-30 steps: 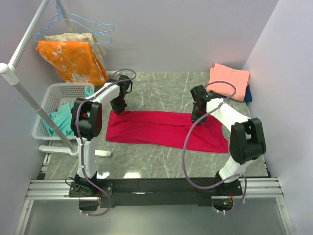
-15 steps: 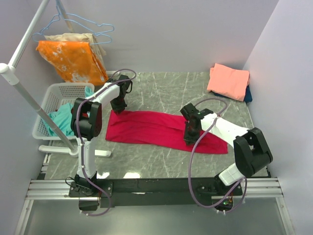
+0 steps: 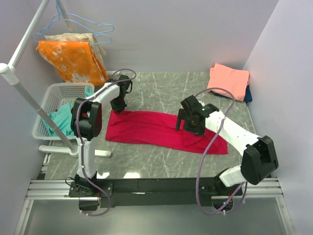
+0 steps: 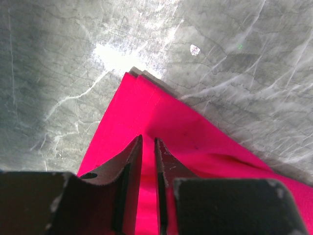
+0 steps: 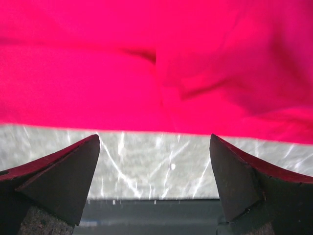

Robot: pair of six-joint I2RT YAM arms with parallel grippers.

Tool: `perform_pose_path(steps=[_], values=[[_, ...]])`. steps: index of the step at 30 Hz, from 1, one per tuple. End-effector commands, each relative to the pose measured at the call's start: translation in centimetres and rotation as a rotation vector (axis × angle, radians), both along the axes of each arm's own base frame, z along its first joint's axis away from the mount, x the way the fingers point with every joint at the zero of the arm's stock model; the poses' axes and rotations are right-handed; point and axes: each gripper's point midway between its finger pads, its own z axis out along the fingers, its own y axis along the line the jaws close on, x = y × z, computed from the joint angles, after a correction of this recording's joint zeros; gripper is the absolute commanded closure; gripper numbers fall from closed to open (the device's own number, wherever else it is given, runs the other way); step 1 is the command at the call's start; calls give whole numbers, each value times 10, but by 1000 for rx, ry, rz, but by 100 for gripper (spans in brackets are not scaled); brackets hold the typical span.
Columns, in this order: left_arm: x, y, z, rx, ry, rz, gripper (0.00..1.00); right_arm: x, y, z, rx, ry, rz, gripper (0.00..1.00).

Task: Fold and stack the t-shirts
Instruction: Fold the tshirt

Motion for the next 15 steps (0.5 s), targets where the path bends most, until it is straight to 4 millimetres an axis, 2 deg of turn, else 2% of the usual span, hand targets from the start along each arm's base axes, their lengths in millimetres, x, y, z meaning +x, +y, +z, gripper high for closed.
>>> perform_pose_path(steps=[1, 3, 5, 6, 7, 9, 12, 15], values=[[13, 1, 15, 8, -48, -12, 78, 46, -25, 12, -94, -118, -49, 0], [12, 2, 16, 10, -48, -14, 78, 68, -38, 8, -77, -130, -94, 4], [12, 3, 18, 15, -48, -15, 78, 79, -56, -2, -96, -113, -141, 16], [12, 3, 19, 18, -51, -14, 78, 81, -61, -4, -101, -110, -149, 28], [12, 3, 21, 18, -55, -14, 78, 81, -67, -10, -121, -93, -152, 35], [11, 4, 22, 18, -57, -15, 78, 79, -80, -21, -161, -58, -168, 40], [10, 5, 21, 22, -53, -15, 78, 69, -82, -33, -163, -9, -166, 47], [10, 4, 19, 18, -50, -16, 78, 55, -81, -43, -141, 31, -182, 50]])
